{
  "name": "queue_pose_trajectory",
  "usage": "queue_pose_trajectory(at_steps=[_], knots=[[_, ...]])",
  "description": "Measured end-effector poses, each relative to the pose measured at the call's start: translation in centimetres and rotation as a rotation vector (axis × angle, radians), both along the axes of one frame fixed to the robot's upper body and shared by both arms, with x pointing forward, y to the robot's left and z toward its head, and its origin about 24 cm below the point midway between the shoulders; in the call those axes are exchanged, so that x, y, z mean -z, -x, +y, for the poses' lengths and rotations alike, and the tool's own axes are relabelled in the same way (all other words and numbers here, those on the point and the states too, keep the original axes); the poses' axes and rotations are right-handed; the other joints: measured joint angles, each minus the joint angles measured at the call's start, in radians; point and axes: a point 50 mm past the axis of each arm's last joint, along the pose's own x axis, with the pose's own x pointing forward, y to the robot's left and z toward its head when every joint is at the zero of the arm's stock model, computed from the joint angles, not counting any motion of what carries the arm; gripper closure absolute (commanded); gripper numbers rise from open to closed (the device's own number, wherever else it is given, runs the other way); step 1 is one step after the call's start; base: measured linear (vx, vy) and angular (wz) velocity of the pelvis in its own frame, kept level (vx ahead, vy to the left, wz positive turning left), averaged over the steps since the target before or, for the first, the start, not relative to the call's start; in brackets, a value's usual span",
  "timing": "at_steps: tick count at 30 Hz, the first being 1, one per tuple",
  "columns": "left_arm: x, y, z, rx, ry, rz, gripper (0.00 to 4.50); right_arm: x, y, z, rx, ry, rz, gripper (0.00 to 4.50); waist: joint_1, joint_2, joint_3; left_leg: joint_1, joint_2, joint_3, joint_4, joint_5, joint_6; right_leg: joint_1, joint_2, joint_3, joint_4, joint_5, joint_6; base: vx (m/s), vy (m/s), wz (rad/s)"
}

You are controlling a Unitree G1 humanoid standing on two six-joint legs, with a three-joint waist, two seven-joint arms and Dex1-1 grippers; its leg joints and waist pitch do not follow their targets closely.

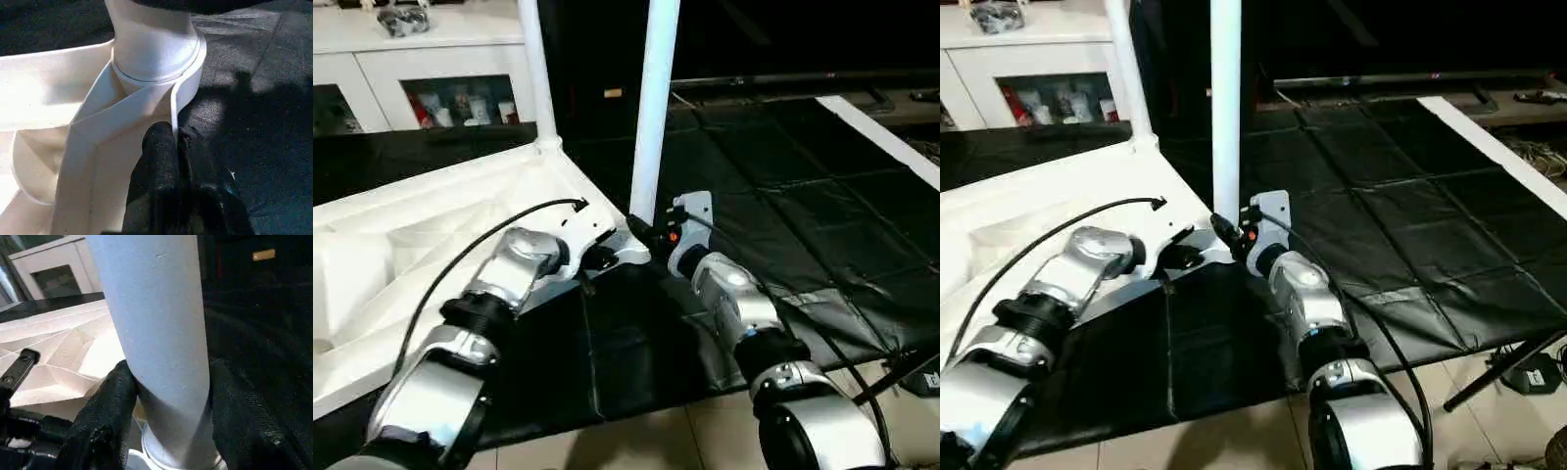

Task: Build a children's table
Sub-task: Rotate leg to tighten

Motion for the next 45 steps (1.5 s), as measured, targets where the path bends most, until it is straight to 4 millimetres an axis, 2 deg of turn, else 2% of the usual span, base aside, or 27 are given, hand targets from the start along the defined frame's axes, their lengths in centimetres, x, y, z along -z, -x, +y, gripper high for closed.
queue_pose_trajectory(at_steps=[2, 3, 5, 9, 11, 15, 18, 23, 25, 29, 33, 36, 44, 45], knots=[[-0.1, 0.3, -0.5, 0.049, 0.018, 0.002, 4.5, 1.2, 0.5, -0.8, 0.016, 0.017, 0.035, 1.59, 0.011, 0.0, 0.0, 0.0, 0.0, 0.002, 0.0, 0.0, 0.001, -0.003, 0.0, 0.0, -0.001, 0.0, 0.0, 0.0, 0.0, 0.0], [0.0, 0.4, -0.5, 0.061, 0.024, -0.001, 4.5, 1.2, 0.5, -1.1, 0.005, 0.022, 0.028, 1.46, 0.012, 0.0, 0.0, -0.001, 0.0, 0.005, 0.001, 0.0, 0.001, -0.005, -0.001, 0.001, 0.0, 0.0, 0.0, 0.0, 0.0, 0.0], [-0.1, 0.5, -0.3, 0.08, 0.022, 0.001, 4.5, 1.6, 0.7, -1.9, -0.017, 0.035, 0.022, 1.36, 0.016, 0.0, 0.0, -0.001, 0.0, 0.007, 0.001, -0.001, 0.002, -0.004, -0.001, 0.0, -0.001, 0.0, 0.0, 0.0, 0.0, 0.0], [-0.1, 0.9, -0.1, 0.169, 0.011, 0.01, 4.5, 2.4, 2.2, -5.1, -0.146, 0.041, 0.013, 1.27, 0.033, 0.0, 0.0, -0.002, 0.0, 0.01, 0.003, -0.002, 0.003, -0.004, -0.002, 0.001, -0.001, 0.0, 0.0, 0.0, 0.0, 0.0], [-0.2, 1.0, 0.1, 0.196, 0.005, 0.007, 4.5, 2.7, 2.8, -6.1, -0.193, 0.04, 0.013, 1.27, 0.035, 0.0, 0.001, -0.002, 0.0, 0.01, 0.005, -0.002, 0.003, -0.004, -0.002, 0.001, 0.0, 0.0, 0.0, 0.0, 0.0, 0.0], [-0.1, 1.3, 0.6, 0.254, -0.012, 0.008, 4.5, 2.2, 4.1, -10.7, -0.256, 0.088, 0.005, 1.27, 0.043, 0.001, 0.001, -0.004, 0.001, 0.01, 0.008, -0.002, 0.003, -0.004, -0.002, 0.001, 0.001, 0.001, 0.0, 0.0, 0.0, 0.0], [-0.1, 1.3, 1.1, 0.259, -0.019, 0.003, 4.5, 1.1, 4.3, -12.1, -0.278, 0.093, -0.036, 1.27, 0.04, 0.002, 0.002, -0.003, 0.001, 0.01, 0.008, -0.002, 0.003, -0.002, -0.002, 0.001, 0.002, 0.002, 0.001, 0.0, 0.0, 0.0], [-0.1, 1.5, 1.1, 0.309, -0.014, 0.003, 4.5, 1.0, 5.4, -11.8, -0.372, 0.089, -0.043, 1.27, 0.043, 0.002, 0.002, -0.003, 0.001, 0.01, 0.008, -0.002, 0.003, -0.003, -0.002, 0.001, 0.001, 0.002, 0.001, 0.0, 0.0, 0.0], [-0.1, 1.8, 1.5, 0.339, -0.011, 0.021, 4.5, 1.0, 5.6, -11.6, -0.404, 0.091, -0.045, 0.98, 0.043, 0.002, 0.002, -0.003, 0.001, 0.01, 0.008, -0.002, 0.004, -0.003, -0.002, 0.001, 0.001, 0.002, 0.001, 0.0, 0.0, 0.0], [-0.1, 2.4, 2.0, 0.407, -0.018, 0.041, 4.5, 0.5, 5.4, -10.6, -0.465, 0.084, -0.066, 0.8, 0.048, 0.002, 0.002, -0.004, 0.001, 0.01, 0.008, -0.002, 0.004, -0.004, -0.002, 0.001, 0.0, 0.002, 0.001, 0.0, 0.0, 0.0], [-0.3, 3.1, 2.4, 0.485, -0.036, 0.061, 4.5, -0.4, 5.1, -8.7, -0.6, 0.072, -0.089, 0.35, 0.055, 0.002, 0.002, -0.003, 0.002, 0.01, 0.008, -0.002, 0.004, -0.004, -0.002, 0.001, 0.001, 0.002, 0.001, 0.0, 0.0, 0.0], [-0.2, 3.6, 2.5, 0.536, -0.039, 0.07, 4.5, -0.8, 4.8, -7.2, -0.68, 0.078, -0.1, 0.35, 0.062, 0.002, 0.002, -0.003, 0.002, 0.011, 0.008, -0.002, 0.004, -0.003, -0.002, 0.001, 0.001, 0.002, 0.001, 0.0, 0.0, 0.0], [-0.5, 4.4, 3.0, 0.617, -0.072, 0.082, 4.5, 0.1, 4.6, -4.5, -0.813, 0.103, -0.054, 0.35, 0.062, -0.001, 0.002, -0.004, 0.001, 0.011, 0.008, -0.002, 0.004, -0.004, -0.003, 0.001, 0.0, 0.002, 0.001, 0.0, 0.0, 0.0], [-0.5, 4.5, 3.1, 0.621, -0.073, 0.082, 4.5, 0.1, 4.6, -4.3, -0.826, 0.098, -0.055, 0.52, 0.062, -0.002, 0.002, -0.004, 0.001, 0.011, 0.008, -0.002, 0.004, -0.004, -0.003, 0.001, 0.0, 0.002, 0.001, 0.0, 0.0, 0.0]])
